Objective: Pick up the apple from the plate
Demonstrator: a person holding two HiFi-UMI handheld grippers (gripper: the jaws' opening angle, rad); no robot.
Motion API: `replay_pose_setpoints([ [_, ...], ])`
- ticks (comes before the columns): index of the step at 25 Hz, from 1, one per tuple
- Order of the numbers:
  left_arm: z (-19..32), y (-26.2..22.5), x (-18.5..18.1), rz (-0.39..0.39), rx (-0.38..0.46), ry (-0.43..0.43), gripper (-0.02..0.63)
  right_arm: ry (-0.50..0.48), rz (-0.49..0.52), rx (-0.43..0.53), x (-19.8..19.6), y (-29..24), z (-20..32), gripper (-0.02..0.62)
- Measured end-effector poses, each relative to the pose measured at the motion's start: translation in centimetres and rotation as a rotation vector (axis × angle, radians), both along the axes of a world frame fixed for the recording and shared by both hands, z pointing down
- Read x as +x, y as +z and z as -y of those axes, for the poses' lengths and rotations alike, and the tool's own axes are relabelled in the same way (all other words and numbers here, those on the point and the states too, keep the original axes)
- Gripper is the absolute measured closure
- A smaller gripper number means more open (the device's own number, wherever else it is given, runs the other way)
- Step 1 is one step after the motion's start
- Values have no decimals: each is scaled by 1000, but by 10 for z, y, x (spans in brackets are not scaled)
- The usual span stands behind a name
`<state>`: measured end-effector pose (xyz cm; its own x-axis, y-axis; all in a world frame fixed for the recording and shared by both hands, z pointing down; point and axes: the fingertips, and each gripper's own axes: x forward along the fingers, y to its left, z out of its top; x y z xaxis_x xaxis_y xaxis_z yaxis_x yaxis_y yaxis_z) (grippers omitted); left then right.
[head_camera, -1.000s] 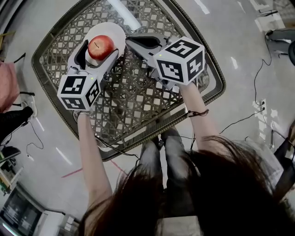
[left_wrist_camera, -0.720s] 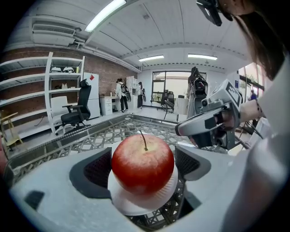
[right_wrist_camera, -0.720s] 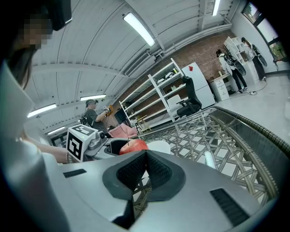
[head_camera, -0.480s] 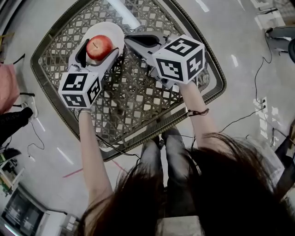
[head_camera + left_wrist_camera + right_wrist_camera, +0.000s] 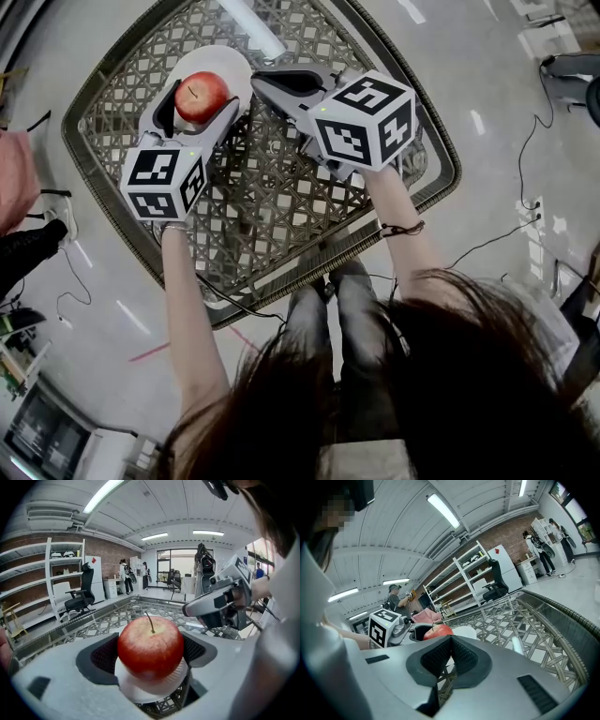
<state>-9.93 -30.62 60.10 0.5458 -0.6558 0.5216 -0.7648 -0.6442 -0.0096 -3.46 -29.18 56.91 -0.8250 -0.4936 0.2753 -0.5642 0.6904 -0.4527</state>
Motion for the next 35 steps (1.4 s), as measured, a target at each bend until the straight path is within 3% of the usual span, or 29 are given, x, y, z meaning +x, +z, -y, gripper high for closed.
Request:
replay_pose_setpoints([
  [15, -4, -12, -4, -14, 10, -20, 192, -6, -5, -5, -3, -5, -2, 586],
  [35, -22, -73, -3, -114, 6, -91, 192, -50, -18, 18, -12, -61, -8, 586],
])
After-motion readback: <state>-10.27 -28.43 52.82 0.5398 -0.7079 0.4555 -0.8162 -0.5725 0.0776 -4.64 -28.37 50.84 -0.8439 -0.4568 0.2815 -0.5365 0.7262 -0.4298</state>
